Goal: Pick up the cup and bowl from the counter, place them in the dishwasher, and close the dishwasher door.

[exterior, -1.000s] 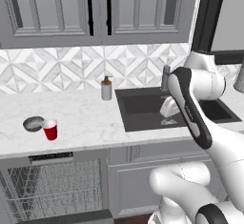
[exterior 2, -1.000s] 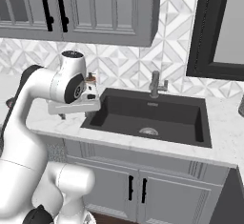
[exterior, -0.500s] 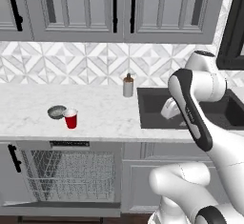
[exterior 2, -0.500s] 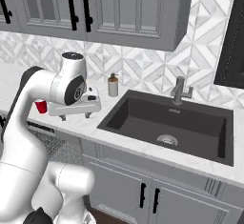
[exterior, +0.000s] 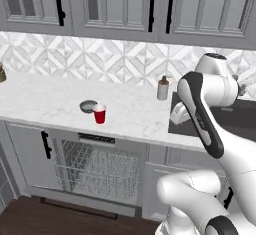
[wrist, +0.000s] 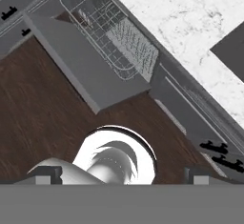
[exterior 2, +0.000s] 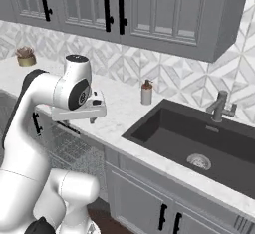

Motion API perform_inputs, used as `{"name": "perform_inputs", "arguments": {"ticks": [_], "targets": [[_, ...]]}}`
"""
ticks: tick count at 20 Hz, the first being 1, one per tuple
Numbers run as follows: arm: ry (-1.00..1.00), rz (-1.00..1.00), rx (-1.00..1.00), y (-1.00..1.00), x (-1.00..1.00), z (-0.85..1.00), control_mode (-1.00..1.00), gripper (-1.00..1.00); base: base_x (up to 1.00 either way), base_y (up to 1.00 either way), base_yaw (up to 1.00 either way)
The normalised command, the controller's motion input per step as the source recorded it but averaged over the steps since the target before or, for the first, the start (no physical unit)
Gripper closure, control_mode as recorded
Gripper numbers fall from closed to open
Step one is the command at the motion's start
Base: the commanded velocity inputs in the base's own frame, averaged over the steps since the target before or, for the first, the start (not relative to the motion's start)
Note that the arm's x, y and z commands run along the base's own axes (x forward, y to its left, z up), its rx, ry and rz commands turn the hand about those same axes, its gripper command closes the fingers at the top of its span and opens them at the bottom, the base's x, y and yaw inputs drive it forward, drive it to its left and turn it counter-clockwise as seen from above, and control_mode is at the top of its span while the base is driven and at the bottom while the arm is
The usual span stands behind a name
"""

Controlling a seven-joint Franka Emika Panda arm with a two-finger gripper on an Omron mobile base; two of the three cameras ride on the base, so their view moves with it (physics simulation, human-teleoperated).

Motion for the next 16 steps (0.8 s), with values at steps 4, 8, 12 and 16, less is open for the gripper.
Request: {"name": "perform_inputs", "arguments": {"ticks": [4, 8, 12, 16], "targets": [[0.0, 0.0, 0.0, 0.0, 0.0, 0.0, 1.0, -1.0, 0.21, -0.3, 0.45], [0.0, 0.0, 0.0, 0.0, 0.0, 0.0, 1.0, -1.0, 0.32, -0.38, 0.44], [0.0, 0.0, 0.0, 0.0, 0.0, 0.0, 1.0, -1.0, 0.29, -0.5, 0.38], [0.0, 0.0, 0.0, 0.0, 0.0, 0.0, 1.0, -1.0, 0.22, -0.48, 0.36]]}}
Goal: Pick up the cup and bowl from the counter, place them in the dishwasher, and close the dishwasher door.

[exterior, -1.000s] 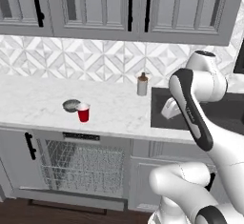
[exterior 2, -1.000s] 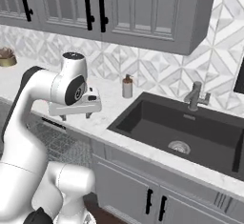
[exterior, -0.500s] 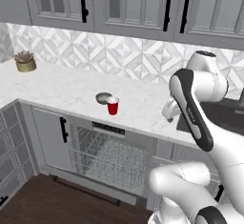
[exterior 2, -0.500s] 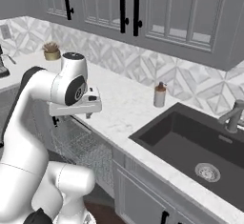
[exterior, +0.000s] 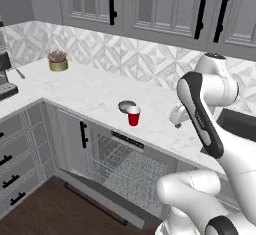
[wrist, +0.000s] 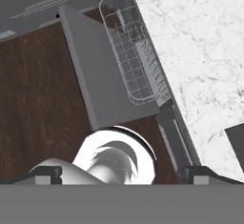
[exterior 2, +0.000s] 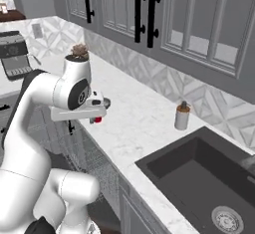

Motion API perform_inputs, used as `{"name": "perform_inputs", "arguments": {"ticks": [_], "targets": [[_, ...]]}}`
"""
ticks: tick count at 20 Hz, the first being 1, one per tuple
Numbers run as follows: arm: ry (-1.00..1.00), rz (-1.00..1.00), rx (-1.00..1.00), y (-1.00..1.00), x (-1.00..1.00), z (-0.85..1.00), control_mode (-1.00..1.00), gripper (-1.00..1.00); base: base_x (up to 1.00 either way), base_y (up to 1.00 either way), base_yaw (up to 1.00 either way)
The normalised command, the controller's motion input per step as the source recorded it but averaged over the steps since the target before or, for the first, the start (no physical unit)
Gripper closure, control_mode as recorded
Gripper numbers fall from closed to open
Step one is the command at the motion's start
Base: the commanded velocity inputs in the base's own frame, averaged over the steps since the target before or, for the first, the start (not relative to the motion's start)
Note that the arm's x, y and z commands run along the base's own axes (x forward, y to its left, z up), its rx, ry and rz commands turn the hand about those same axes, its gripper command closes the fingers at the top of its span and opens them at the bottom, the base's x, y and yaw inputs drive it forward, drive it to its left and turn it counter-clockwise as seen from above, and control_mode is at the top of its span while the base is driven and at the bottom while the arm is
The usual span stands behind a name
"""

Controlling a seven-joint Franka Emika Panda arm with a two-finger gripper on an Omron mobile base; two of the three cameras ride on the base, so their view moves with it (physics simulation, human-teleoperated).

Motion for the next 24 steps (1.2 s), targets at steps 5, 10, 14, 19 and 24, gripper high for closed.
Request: {"name": "perform_inputs", "arguments": {"ticks": [5, 10, 14, 19, 24], "targets": [[0.0, 0.0, 0.0, 0.0, 0.0, 0.0, 1.0, -1.0, 0.07, -0.27, 0.36], [0.0, 0.0, 0.0, 0.0, 0.0, 0.0, 1.0, -1.0, 0.0, -0.35, 0.34], [0.0, 0.0, 0.0, 0.0, 0.0, 0.0, 1.0, -1.0, 0.0, -0.57, 0.27], [0.0, 0.0, 0.0, 0.0, 0.0, 0.0, 1.0, -1.0, 0.0, -0.54, 0.23], [0.0, 0.0, 0.0, 0.0, 0.0, 0.0, 1.0, -1.0, 0.0, -0.36, 0.2]]}}
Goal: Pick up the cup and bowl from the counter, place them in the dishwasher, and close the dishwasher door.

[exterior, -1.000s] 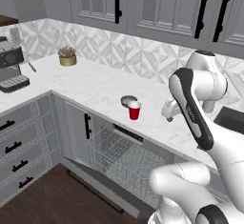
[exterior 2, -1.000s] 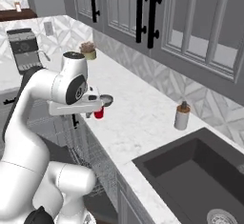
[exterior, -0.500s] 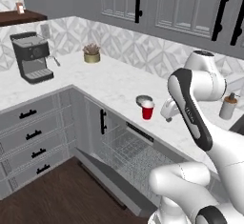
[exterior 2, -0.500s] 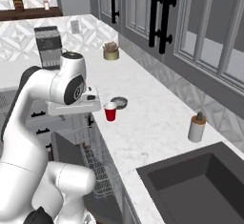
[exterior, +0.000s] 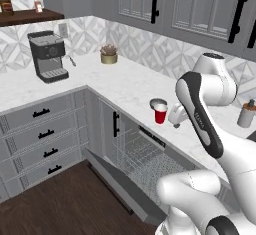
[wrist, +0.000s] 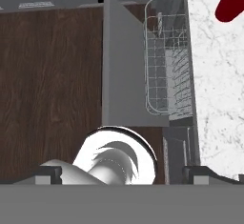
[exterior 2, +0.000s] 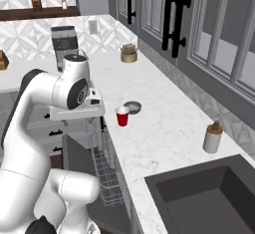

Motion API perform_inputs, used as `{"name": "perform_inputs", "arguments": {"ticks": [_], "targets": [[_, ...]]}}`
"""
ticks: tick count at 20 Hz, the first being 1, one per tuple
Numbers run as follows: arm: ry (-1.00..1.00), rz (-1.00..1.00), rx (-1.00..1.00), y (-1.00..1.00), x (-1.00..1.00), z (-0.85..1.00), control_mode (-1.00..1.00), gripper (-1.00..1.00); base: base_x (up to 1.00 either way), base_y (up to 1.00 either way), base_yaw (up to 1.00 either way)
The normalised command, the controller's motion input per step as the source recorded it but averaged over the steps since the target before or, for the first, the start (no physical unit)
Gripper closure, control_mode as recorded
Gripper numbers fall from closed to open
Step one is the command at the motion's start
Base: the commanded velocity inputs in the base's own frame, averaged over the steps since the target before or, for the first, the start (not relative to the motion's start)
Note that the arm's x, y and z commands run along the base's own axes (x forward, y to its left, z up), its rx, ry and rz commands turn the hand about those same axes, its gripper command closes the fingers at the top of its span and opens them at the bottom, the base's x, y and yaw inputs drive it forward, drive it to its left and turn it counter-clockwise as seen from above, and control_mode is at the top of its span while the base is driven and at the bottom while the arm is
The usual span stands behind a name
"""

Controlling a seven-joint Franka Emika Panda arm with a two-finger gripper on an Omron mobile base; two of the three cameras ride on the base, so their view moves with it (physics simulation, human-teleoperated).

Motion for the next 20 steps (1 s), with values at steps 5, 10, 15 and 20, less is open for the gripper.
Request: {"name": "perform_inputs", "arguments": {"ticks": [5, 10, 15, 20], "targets": [[0.0, 0.02, 0.0, -0.07, 0.0, -0.03, -1.0, -1.0, 0.0, -0.19, 0.08], [0.0, 0.04, 0.0, -0.05, 0.0, -0.07, -1.0, -1.0, 0.0, 0.0, 0.0], [0.0, -0.01, 0.0, -0.06, 0.24, -0.17, -1.0, -1.0, 0.0, 0.0, 0.0], [-0.01, -0.1, 0.0, 0.0, 0.65, -0.27, -1.0, -1.0, 0.0, 0.0, 0.0]]}}
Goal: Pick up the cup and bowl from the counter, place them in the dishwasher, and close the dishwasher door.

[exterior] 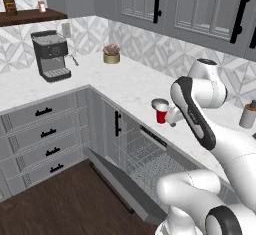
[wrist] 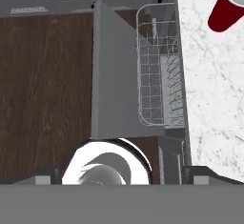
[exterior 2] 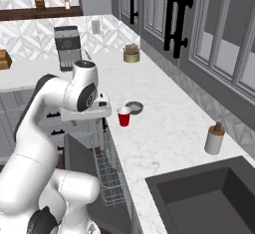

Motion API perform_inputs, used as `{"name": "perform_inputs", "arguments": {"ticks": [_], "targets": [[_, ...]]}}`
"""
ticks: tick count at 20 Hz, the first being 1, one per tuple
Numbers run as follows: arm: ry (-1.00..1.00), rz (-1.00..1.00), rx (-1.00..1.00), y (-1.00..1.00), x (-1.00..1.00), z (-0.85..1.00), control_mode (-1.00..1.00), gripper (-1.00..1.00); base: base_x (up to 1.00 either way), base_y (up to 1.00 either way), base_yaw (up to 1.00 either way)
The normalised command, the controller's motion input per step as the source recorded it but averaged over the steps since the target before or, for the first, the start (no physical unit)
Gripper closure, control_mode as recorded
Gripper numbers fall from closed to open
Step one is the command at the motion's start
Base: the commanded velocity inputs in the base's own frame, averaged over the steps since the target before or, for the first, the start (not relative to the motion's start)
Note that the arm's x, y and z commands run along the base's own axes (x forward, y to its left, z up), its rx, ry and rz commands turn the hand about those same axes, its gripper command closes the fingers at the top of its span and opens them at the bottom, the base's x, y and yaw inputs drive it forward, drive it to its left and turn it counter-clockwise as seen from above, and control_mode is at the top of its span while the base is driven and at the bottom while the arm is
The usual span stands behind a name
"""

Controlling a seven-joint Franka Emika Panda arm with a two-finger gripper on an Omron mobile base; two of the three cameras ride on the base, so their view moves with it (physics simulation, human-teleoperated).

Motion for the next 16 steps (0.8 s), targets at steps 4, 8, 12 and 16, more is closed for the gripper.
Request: {"name": "perform_inputs", "arguments": {"ticks": [4, 8, 12, 16], "targets": [[0.0, -0.17, 0.0, 0.0, 0.48, -0.21, -1.0, -1.0, 0.0, 0.0, 0.0], [0.0, -0.22, 0.0, 0.0, 0.37, -0.11, -1.0, -1.0, 0.0, 0.0, 0.0], [0.0, -0.3, 0.0, 0.0, 0.33, -0.13, -1.0, -1.0, 0.0, 0.0, 0.0], [0.0, -0.4, 0.0, 0.0, 0.3, -0.2, -1.0, -1.0, 0.0, 0.0, 0.0]]}}
